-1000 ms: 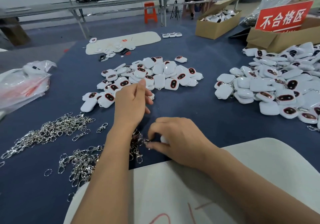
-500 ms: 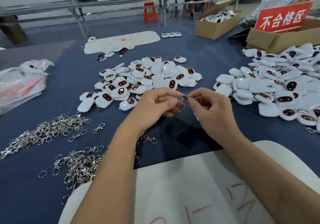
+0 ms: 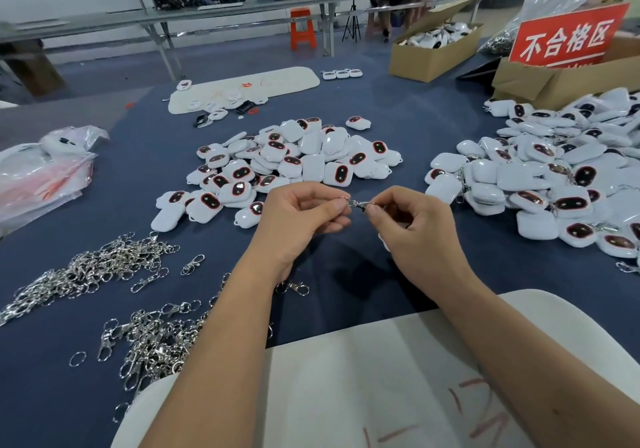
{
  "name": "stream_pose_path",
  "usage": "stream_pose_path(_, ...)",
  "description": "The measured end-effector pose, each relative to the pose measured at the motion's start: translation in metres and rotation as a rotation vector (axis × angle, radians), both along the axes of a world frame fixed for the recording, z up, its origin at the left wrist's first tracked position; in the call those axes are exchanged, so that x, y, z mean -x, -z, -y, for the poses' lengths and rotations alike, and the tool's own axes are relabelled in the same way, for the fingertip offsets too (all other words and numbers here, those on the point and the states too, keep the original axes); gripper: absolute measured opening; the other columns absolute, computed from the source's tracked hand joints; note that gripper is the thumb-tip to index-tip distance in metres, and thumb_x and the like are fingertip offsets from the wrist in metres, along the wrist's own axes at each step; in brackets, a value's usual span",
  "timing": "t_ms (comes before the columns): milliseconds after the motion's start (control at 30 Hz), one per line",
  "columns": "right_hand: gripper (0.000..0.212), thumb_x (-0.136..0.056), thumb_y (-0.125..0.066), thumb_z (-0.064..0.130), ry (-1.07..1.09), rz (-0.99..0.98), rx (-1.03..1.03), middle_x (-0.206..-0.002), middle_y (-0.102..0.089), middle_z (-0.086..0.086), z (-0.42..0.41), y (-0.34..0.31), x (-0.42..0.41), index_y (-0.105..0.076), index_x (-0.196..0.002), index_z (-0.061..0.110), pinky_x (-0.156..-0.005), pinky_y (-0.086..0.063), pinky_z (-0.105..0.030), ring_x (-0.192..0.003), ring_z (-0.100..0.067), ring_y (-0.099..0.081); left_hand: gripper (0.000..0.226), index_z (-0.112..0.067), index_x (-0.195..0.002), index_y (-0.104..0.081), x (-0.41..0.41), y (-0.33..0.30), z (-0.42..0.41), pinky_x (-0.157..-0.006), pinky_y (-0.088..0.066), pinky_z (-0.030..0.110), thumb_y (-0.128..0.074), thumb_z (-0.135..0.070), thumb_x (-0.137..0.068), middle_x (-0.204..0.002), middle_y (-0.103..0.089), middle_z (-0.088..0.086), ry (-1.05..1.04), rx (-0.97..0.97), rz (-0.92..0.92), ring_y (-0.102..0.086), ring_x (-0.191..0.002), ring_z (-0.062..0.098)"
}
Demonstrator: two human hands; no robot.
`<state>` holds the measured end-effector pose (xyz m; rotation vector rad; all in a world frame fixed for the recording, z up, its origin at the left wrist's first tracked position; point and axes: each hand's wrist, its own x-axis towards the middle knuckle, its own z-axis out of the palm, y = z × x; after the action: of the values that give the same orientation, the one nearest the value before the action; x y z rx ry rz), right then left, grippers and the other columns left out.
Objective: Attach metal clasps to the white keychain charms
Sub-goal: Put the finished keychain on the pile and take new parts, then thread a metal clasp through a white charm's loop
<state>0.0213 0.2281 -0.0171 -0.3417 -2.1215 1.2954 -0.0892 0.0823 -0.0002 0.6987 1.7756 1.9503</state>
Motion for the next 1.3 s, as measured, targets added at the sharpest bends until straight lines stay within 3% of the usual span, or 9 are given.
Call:
stream_pose_path(167,0.009,-0.095,-0.073,0.019,0.126,-0.017,-0.081,-0.064,-0.062,0.005,-0.001,0.002,0.001,-0.068,-0.088,0.02,-0.062,-0.047,-0.028,-0.06,-0.013,-0.057,0.018,-0.014,-0.081,-0.078,0.0,0.003,-0.004,-0.063,-0.056,0.02,-0.074,0.001,-0.088,-0.079,-0.076,0.011,-0.039,-0.006,-0.04,-0.072,-0.069,0.016)
stream_pose_path(300,0.013,-0.093,-0.078,0.018,0.119,-0.08,-0.218,-0.077,-0.063,0.013,0.003,0.002,-0.001,-0.073,-0.105,0.023,-0.064,-0.048,-0.019,-0.071,-0.008,-0.061,0.009,-0.008,-0.084,-0.077,-0.001,0.005,-0.005,-0.066,-0.056,0.023,-0.077,0.0,-0.085,-0.076,-0.075,0.013,-0.032,0.035,-0.105,-0.07,-0.07,0.017)
stream_pose_path(367,0.012,-0.093,-0.078,0.014,0.057,-0.087,-0.289,-0.084,-0.066,0.011,0.004,0.003,0.0,-0.078,-0.103,0.02,-0.064,-0.048,-0.011,-0.078,-0.006,-0.062,0.005,-0.005,-0.087,-0.077,-0.002,0.005,-0.005,-0.067,-0.056,0.025,-0.077,0.0,-0.085,-0.077,-0.075,0.016,-0.008,0.041,-0.116,-0.07,-0.072,0.018)
stream_pose_path(500,0.008,-0.093,-0.076,0.009,0.041,-0.094,-0.267,-0.087,-0.072,0.01,0.002,0.003,0.002,-0.079,-0.094,0.016,-0.068,-0.049,-0.012,-0.084,-0.01,-0.066,0.004,0.0,-0.088,-0.075,-0.003,0.005,-0.004,-0.066,-0.057,0.024,-0.078,0.001,-0.084,-0.077,-0.074,0.02,0.005,0.045,-0.106,-0.07,-0.069,0.019)
stream_pose_path(667,0.01,-0.094,-0.075,0.01,-0.005,-0.084,-0.15,-0.081,-0.07,0.016,0.002,0.003,0.001,-0.077,-0.089,0.018,-0.065,-0.046,-0.017,-0.072,-0.009,-0.061,0.005,-0.001,-0.086,-0.074,-0.007,0.003,-0.004,-0.064,-0.057,0.021,-0.079,0.0,-0.083,-0.072,-0.074,0.014,0.018,0.03,-0.068,-0.07,-0.064,0.014)
stream_pose_path(800,0.017,-0.094,-0.074,0.009,-0.044,-0.07,-0.095,-0.075,-0.067,0.017,-0.001,0.001,0.001,-0.073,-0.084,0.022,-0.067,-0.041,-0.019,-0.066,-0.006,-0.057,0.004,0.001,-0.09,-0.075,-0.008,0.003,-0.003,-0.071,-0.06,0.025,-0.072,0.003,-0.088,-0.083,-0.076,0.02,0.075,0.016,-0.039,-0.073,-0.073,0.02)
stream_pose_path(967,0.021,-0.095,-0.071,0.008,-0.047,-0.056,-0.091,-0.067,-0.063,0.023,-0.001,0.0,0.0,-0.071,-0.081,0.024,-0.062,-0.038,-0.011,-0.063,-0.005,-0.056,0.01,0.003,-0.092,-0.074,-0.01,0.002,-0.004,-0.072,-0.061,0.028,-0.064,0.007,-0.093,-0.084,-0.075,0.019,0.107,0.015,-0.029,-0.073,-0.076,0.023)
stream_pose_path(1300,0.023,-0.096,-0.07,0.01,-0.058,-0.025,-0.114,-0.065,-0.062,0.025,-0.002,0.002,0.001,-0.067,-0.08,0.026,-0.062,-0.038,-0.014,-0.06,-0.005,-0.056,0.016,-0.001,-0.089,-0.073,-0.011,0.001,-0.005,-0.066,-0.057,0.023,-0.06,0.007,-0.096,-0.075,-0.074,0.011,0.117,0.039,-0.093,-0.071,-0.068,0.017)
